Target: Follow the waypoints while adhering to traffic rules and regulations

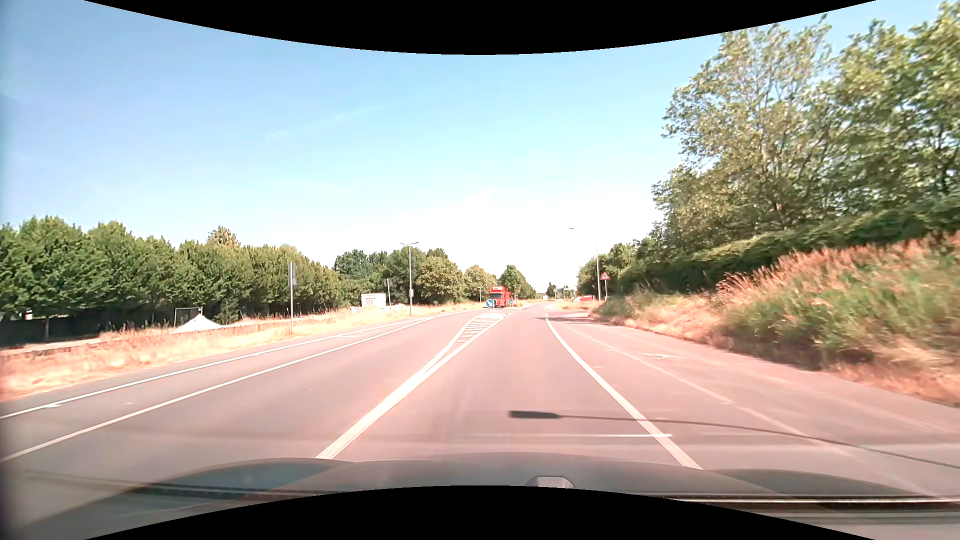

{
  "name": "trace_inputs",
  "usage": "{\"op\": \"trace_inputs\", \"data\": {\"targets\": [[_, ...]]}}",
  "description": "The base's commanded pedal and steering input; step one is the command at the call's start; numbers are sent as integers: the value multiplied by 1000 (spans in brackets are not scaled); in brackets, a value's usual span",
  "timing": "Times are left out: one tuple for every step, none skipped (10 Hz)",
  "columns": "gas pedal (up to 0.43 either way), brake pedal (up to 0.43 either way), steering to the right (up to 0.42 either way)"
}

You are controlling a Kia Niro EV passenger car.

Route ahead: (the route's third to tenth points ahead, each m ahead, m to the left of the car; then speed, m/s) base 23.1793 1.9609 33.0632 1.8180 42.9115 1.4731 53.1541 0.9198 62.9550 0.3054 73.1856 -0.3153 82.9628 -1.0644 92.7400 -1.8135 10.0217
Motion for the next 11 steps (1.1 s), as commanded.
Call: {"op": "trace_inputs", "data": {"targets": [[0,0,7],[0,0,6],[0,0,7],[0,0,7],[0,0,6],[0,0,7],[0,0,7],[0,0,6],[0,0,7],[0,0,7],[0,0,6]]}}
